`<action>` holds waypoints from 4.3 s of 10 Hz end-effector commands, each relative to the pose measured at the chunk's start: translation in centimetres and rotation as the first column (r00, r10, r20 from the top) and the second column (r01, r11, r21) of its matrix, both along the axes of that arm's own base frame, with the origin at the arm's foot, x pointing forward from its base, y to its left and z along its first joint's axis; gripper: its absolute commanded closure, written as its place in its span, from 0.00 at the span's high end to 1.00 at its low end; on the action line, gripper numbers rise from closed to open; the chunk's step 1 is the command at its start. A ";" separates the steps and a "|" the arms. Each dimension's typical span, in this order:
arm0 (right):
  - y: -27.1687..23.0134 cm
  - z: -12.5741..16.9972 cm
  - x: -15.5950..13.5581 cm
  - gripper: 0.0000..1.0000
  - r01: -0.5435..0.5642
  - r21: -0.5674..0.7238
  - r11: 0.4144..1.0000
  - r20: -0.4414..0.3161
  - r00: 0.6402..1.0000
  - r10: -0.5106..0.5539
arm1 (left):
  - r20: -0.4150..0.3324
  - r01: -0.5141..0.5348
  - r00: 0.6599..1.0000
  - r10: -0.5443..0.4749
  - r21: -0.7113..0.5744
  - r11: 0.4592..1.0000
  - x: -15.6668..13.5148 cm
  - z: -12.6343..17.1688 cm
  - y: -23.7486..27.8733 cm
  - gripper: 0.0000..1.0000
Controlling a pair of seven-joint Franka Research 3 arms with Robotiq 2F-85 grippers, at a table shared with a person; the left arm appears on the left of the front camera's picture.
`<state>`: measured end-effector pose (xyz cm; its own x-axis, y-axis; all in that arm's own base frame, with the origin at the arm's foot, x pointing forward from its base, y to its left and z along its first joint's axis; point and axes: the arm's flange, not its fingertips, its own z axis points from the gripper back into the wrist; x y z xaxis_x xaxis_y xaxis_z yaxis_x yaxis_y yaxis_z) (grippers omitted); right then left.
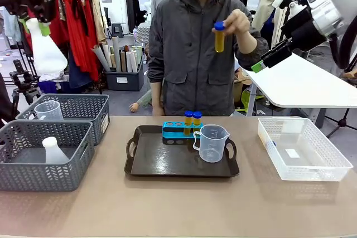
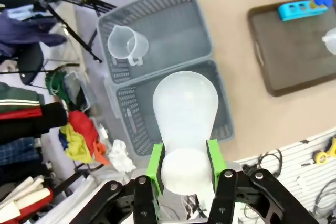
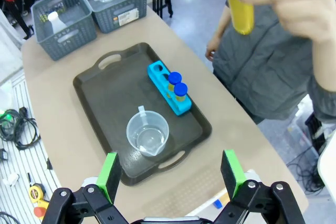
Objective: Prepare the laboratory tools.
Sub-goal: Pick up one Small flask and place it on the Handle tray.
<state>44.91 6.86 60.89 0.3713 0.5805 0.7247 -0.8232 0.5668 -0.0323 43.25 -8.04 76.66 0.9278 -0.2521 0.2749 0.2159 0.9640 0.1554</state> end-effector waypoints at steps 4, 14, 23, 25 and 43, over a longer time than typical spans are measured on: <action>0.1 0.2 0.1 1.00 -0.006 0.036 0.999 0.000 1.000 0.006 | 0.000 0.000 1.000 0.000 0.000 1.000 0.0 0.0 0.0 0.00; 0.1 0.2 0.1 1.00 -0.006 0.036 0.999 0.000 1.000 0.006 | -0.010 0.258 0.966 -0.259 -0.024 0.966 3.2 0.1 -14.3 0.00; 0.1 0.2 0.1 1.00 -0.006 0.036 0.999 0.000 1.000 0.006 | -0.025 0.490 0.872 -0.489 0.064 0.869 8.5 -10.2 -26.0 0.00; 0.1 0.2 0.1 1.00 -0.006 0.036 0.999 0.000 1.000 0.006 | -0.089 0.530 0.846 -0.525 0.042 0.847 9.0 -12.8 -27.1 0.00; 0.1 0.2 0.1 1.00 -0.006 0.036 0.999 0.000 1.000 0.006 | -0.139 0.459 0.880 -0.455 -0.002 0.888 7.2 -10.9 -24.1 0.00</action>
